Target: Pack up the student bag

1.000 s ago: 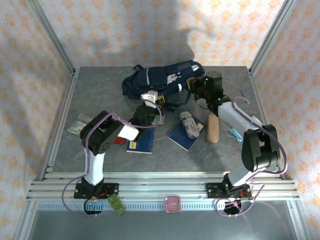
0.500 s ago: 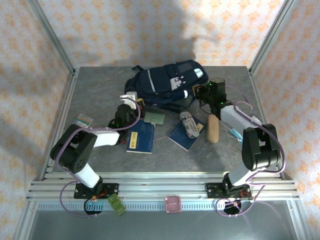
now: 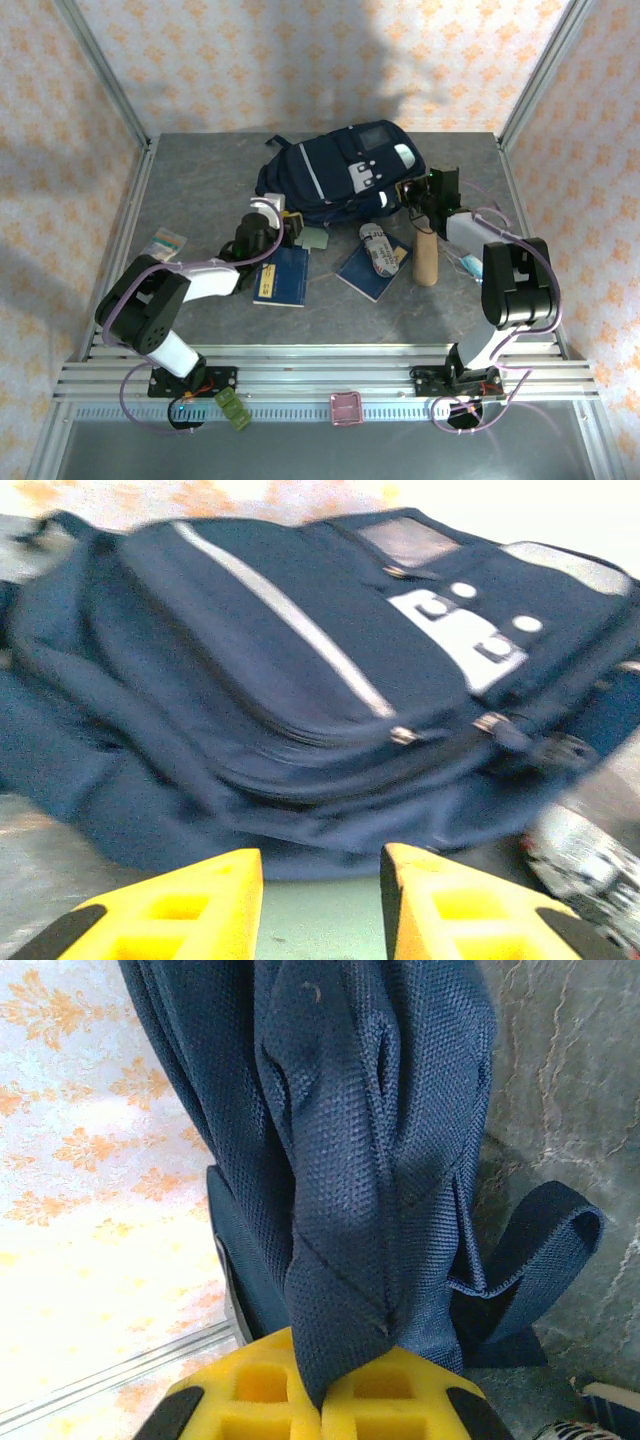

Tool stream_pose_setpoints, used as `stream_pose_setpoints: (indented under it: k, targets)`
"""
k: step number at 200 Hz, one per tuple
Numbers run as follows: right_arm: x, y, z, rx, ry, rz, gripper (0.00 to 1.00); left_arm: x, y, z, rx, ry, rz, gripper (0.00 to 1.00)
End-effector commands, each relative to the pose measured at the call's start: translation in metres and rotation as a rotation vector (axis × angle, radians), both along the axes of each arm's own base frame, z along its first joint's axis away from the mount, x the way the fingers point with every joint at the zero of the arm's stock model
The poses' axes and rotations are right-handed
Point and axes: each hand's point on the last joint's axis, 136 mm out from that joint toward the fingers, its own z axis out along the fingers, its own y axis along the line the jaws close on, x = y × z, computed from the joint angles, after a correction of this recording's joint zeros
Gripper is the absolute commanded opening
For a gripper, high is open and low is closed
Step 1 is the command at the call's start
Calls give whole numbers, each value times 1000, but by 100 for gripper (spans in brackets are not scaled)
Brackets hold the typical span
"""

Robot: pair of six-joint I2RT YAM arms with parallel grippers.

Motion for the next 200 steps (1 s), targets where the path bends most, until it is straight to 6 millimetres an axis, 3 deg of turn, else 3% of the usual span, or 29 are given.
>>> stream_pose_setpoints:
  k: [1,16,39,66,143,200]
  targets:
    - [11,22,91,82,-231,64,0,-7,-22,16,-95,-65,-95,42]
    - [10,27,115,93,-272,72,0,-11,-26,22,-161,-82,-117,59]
    - [7,34,145,104,-327,82,0,-12,-35,20,-206,-55,-155,56]
    - [4,39,166,114,-362,90,0,-11,-36,18,-209,-46,-161,57]
    - [3,52,169,131,-370,122,0,-6,-30,19,-92,-188,-156,59]
    - [0,56,175,129,-384,143,0,21,-35,12,-21,-193,-168,60]
